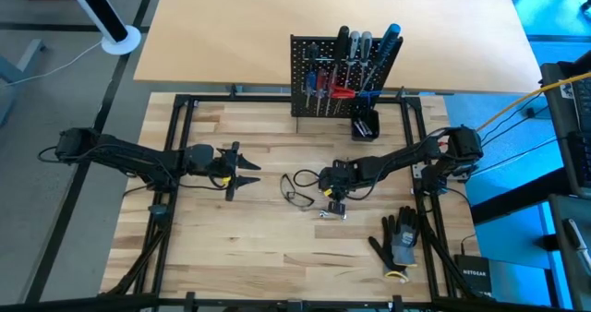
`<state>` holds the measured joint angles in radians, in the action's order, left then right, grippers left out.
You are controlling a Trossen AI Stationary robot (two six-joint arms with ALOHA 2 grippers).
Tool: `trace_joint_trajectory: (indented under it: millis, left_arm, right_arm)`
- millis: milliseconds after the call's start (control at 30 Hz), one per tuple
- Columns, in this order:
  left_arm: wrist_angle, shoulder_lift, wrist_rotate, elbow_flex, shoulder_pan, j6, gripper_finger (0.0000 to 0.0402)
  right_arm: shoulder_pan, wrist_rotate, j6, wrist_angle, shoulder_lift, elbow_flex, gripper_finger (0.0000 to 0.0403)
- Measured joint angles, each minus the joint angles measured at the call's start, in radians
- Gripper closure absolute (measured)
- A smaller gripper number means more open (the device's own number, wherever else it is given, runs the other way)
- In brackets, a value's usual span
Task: Hang tools onto peg board
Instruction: Put the silver extension bar in the black bin on the peg board
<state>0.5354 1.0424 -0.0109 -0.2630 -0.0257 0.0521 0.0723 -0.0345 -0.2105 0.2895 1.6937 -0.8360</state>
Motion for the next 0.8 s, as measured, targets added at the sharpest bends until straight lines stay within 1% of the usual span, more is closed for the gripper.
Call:
trace_joint_trajectory:
  millis: [167, 267, 367, 533, 700, 800]
  left_arm:
    - [-0.001, 0.0, 0.0, 0.0, 0.0, 0.0, 0.0243]
    - [-0.001, 0.0, 0.0, 0.0, 0.0, 0.0, 0.0243]
    - [-0.001, 0.0, 0.0, 0.0, 0.0, 0.0, 0.0243]
    - [-0.001, 0.0, 0.0, 0.0, 0.0, 0.0, 0.0243]
    - [-0.001, 0.0, 0.0, 0.0, 0.0, 0.0, 0.0243]
    - [0.0, 0.0, 0.0, 0.0, 0.0, 0.0, 0.0243]
  right_arm:
    - [0.0, 0.0, -0.003, 0.002, -0.036, 0.002, 0.036]
    - [0.0, -0.002, -0.003, 0.023, -0.093, 0.002, 0.0363]
    - [0.0, -0.031, -0.006, 0.062, -0.155, 0.002, 0.0362]
    - [0.0, -0.115, -0.02, 0.158, -0.285, 0.001, 0.0361]
    - [-0.001, -0.234, -0.048, 0.245, -0.414, 0.001, 0.0361]
    - [-0.022, -0.302, -0.075, 0.3, -0.484, 0.0, 0.0361]
